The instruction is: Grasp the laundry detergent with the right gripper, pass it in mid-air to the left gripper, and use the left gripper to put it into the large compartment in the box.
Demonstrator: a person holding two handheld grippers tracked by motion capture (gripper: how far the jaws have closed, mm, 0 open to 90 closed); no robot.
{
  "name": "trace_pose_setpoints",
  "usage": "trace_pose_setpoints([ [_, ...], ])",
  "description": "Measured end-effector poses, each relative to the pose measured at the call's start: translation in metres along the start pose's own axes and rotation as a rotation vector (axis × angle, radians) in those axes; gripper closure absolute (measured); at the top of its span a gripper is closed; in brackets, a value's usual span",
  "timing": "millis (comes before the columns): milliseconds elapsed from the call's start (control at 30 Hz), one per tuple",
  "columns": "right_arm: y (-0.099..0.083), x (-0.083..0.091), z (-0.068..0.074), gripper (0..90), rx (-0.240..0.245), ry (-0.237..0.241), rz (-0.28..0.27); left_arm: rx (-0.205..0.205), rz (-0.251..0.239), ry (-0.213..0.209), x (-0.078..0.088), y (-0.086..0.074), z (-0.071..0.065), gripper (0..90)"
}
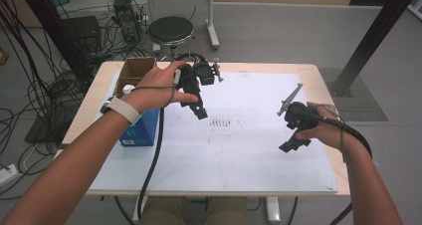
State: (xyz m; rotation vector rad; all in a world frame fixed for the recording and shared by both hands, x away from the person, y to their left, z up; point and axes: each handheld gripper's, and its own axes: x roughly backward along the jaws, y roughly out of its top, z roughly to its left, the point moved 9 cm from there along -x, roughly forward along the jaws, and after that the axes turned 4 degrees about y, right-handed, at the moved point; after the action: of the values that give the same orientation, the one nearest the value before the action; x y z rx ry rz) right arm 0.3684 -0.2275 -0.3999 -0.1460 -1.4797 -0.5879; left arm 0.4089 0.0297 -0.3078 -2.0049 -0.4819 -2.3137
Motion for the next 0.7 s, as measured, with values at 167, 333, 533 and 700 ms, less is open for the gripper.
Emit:
trace_pose_setpoints([
  [167,0.003,0.0018,0.0006,10.1,0.003,-0.001,0.0,0.008,-0.008,0.0,0.0006,-0.002,0.0017,9.6],
  [333,0.0035,0.0034,-0.0002,10.1,0.005,-0.006,0.001,0.008,-0.013,-0.002,0.0,-0.0021,0.0019,9.6],
  [533,0.0013,0.0033,-0.0004,10.1,-0.001,-0.005,0.001,0.007,-0.007,-0.004,-0.002,-0.001,0.0015,9.6],
  [700,-0.0005,0.0016,-0.0005,10.1,-0.003,-0.003,0.002,0.008,-0.01,-0.008,-0.0029,-0.001,0.0008,9.6],
])
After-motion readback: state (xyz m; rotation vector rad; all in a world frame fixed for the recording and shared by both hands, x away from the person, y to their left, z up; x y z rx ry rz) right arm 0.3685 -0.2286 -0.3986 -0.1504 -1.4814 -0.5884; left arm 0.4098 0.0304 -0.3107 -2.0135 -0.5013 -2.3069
